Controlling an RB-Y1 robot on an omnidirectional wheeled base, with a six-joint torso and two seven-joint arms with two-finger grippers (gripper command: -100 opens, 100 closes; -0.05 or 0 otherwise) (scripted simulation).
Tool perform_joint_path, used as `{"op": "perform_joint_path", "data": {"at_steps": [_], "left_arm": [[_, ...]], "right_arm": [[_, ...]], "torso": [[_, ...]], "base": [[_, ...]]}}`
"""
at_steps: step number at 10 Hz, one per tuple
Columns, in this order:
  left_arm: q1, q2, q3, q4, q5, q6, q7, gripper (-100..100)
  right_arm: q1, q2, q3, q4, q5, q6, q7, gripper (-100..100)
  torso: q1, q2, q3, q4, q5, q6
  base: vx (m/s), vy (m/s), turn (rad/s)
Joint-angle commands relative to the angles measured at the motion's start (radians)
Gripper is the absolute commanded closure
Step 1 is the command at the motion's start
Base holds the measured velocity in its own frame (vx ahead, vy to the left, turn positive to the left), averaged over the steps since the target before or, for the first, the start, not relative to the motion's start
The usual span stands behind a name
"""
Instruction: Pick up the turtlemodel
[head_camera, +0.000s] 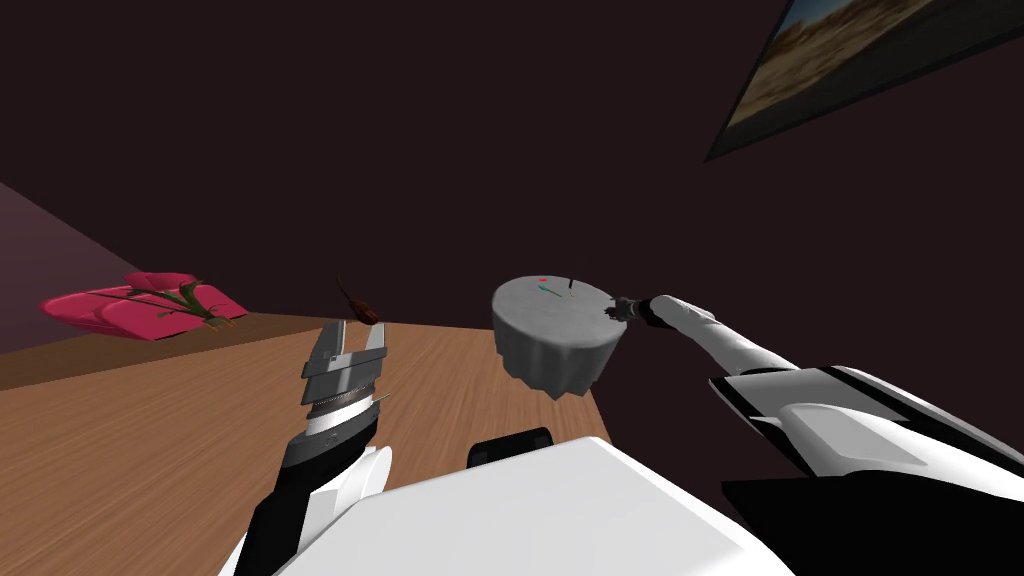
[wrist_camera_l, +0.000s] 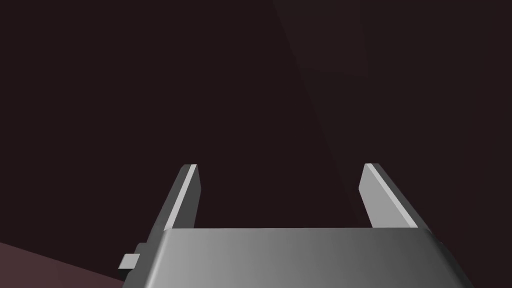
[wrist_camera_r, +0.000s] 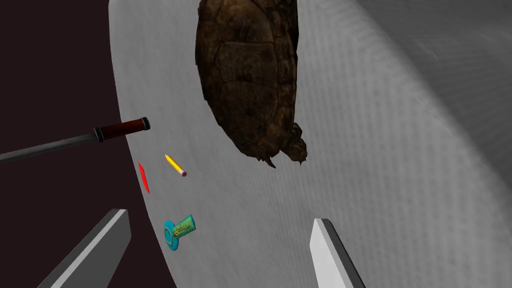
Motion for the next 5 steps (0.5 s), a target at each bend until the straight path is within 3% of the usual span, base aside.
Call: {"op": "perform_joint_path", "data": {"at_steps": [1,3,5], "left_arm": [[0.0,0.0,0.0,0.0,0.0,0.0,0.0,0],[0.0,0.0,0.0,0.0,0.0,0.0,0.0,0],[0.0,0.0,0.0,0.0,0.0,0.0,0.0,0]], "right_arm": [[-0.005,-0.023,-0.002,0.048,0.05,0.0,0.016,-100],[-0.005,-0.058,-0.007,0.112,0.116,-0.003,0.039,-100],[-0.005,-0.058,-0.007,0.112,0.12,-0.003,0.039,-100]], "torso": [[0.0,0.0,0.0,0.0,0.0,0.0],[0.0,-0.001,-0.001,0.0,0.0,0.0],[-0.001,-0.001,0.0,0.0,0.0,0.0]], "base": [[0.025,0.006,0.076],[0.043,-0.001,0.1],[0.019,-0.001,0.008]]}}
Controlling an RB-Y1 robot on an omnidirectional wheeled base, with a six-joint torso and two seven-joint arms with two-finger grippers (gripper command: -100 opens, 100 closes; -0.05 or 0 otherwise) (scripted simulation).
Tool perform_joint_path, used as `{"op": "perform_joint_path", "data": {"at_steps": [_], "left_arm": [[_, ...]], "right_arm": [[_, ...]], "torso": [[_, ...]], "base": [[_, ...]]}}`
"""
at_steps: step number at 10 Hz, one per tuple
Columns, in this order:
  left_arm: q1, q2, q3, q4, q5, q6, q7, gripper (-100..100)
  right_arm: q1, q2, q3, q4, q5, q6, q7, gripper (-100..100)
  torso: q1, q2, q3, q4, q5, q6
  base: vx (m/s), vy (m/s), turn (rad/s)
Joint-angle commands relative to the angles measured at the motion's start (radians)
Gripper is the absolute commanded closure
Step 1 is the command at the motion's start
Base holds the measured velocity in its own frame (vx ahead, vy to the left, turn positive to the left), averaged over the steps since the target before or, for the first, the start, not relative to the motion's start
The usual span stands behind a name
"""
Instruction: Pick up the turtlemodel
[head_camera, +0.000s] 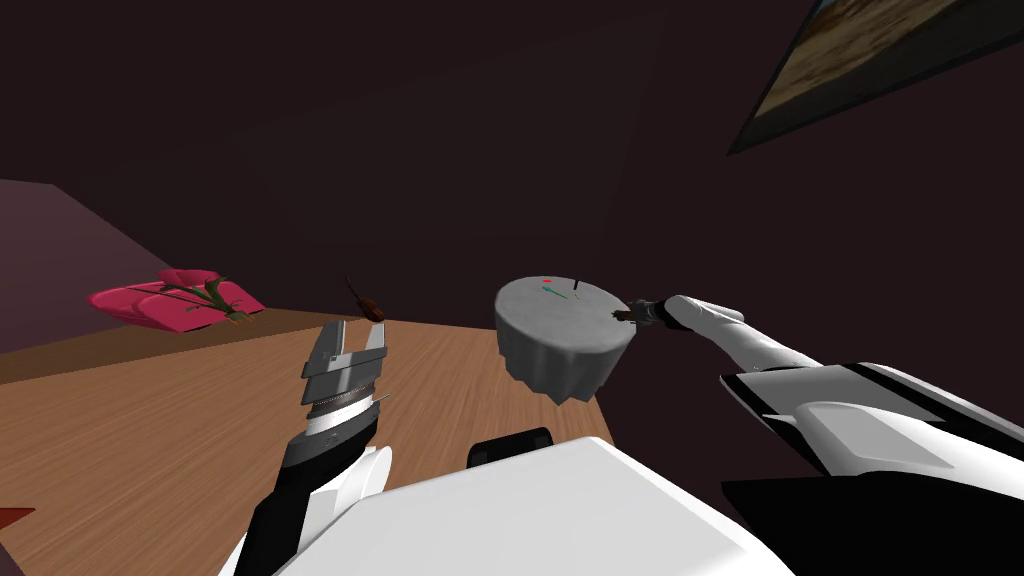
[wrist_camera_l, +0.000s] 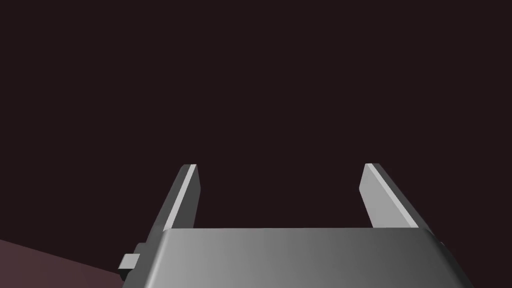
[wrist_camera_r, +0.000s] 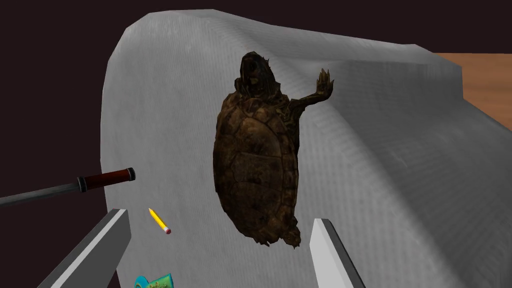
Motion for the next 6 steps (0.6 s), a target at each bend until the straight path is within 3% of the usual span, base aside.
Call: {"op": "perform_joint_path", "data": {"at_steps": [1,6], "left_arm": [[0.0,0.0,0.0,0.0,0.0,0.0,0.0,0],[0.0,0.0,0.0,0.0,0.0,0.0,0.0,0]], "right_arm": [[0.0,-0.013,-0.001,0.03,0.03,-0.002,0.014,-100],[0.001,-0.025,-0.001,0.076,0.072,-0.002,0.028,-100]], "torso": [[0.0,0.0,0.0,0.0,0.0,0.0],[0.0,0.0,0.0,0.0,0.0,0.0]], "base": [[0.014,0.002,0.053],[0.022,-0.006,0.04]]}}
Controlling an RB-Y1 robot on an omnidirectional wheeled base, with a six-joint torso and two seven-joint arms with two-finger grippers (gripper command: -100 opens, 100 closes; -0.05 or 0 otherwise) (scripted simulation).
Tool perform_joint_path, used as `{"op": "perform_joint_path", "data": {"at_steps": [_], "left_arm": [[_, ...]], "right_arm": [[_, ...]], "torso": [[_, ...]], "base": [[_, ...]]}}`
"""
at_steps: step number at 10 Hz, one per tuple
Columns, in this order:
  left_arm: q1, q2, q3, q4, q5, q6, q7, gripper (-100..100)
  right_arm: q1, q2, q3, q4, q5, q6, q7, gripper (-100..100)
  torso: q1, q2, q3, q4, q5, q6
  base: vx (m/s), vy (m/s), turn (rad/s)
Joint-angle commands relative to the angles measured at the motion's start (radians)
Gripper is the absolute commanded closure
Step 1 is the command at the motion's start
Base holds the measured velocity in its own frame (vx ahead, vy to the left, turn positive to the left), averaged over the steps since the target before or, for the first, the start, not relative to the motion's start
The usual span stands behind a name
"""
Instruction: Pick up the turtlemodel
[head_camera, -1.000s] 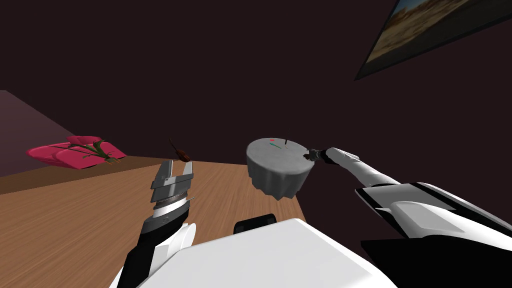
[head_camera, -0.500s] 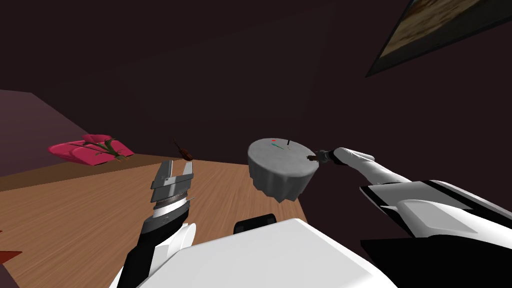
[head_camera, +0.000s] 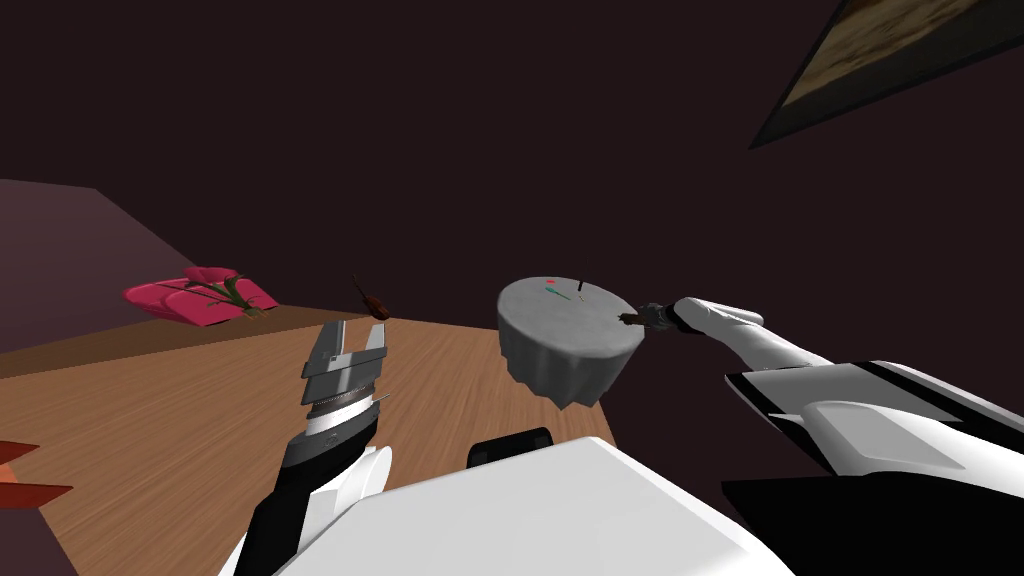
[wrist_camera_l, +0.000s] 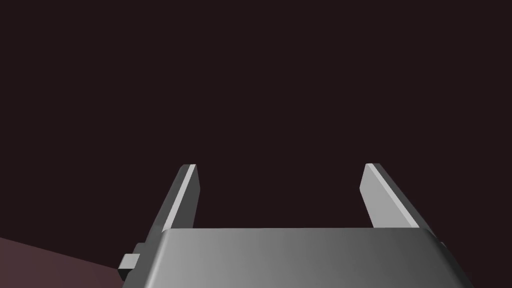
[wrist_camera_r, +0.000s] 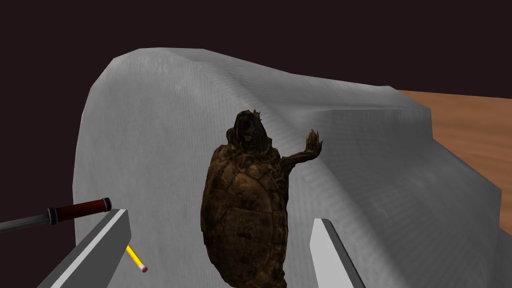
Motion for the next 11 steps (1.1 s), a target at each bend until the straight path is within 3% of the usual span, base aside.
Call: {"op": "perform_joint_path", "data": {"at_steps": [1,2,3,4,8,9,10,11], "left_arm": [[0.0,0.0,0.0,0.0,0.0,0.0,0.0,0],[0.0,0.0,0.0,0.0,0.0,0.0,0.0,0],[0.0,0.0,0.0,0.0,0.0,0.0,0.0,0],[0.0,0.0,0.0,0.0,0.0,0.0,0.0,0],[0.0,0.0,0.0,0.0,0.0,0.0,0.0,0],[0.0,0.0,0.0,0.0,0.0,0.0,0.0,0],[0.0,0.0,0.0,0.0,0.0,0.0,0.0,0],[0.0,0.0,0.0,0.0,0.0,0.0,0.0,0]], "right_arm": [[0.0,0.0,0.0,0.0,0.0,0.0,0.0,0],[0.013,0.017,0.008,0.007,-0.006,0.029,0.005,-100],[0.008,0.007,0.004,0.001,-0.004,0.011,0.001,-100],[0.009,0.008,0.004,0.002,-0.004,0.014,0.001,100],[0.008,0.008,0.004,0.002,-0.005,0.015,0.001,100],[0.008,0.008,0.003,0.001,-0.005,0.015,0.001,0],[0.008,0.008,0.003,0.001,-0.005,0.015,0.001,100],[0.008,0.008,0.003,0.001,-0.005,0.015,0.001,0]], "torso": [[0.0,0.0,0.0,0.0,0.0,0.0],[0.0,0.001,0.0,0.0,0.0,0.0],[-0.003,-0.002,-0.001,0.0,-0.001,0.0],[-0.002,-0.002,-0.001,0.0,-0.001,0.0],[0.001,0.0,0.0,0.0,0.0,0.0],[0.001,0.0,0.0,0.0,0.001,0.0],[0.001,0.0,0.0,0.0,0.001,0.0],[0.001,0.0,0.0,0.0,0.001,0.0]], "base": [[0.0,0.0,0.0],[0.066,-0.057,0.017],[0.041,-0.037,0.011],[0.002,-0.003,-0.01],[0.0,0.0,0.0],[0.0,0.0,0.0],[0.0,0.0,0.0],[0.0,0.0,0.0]]}}
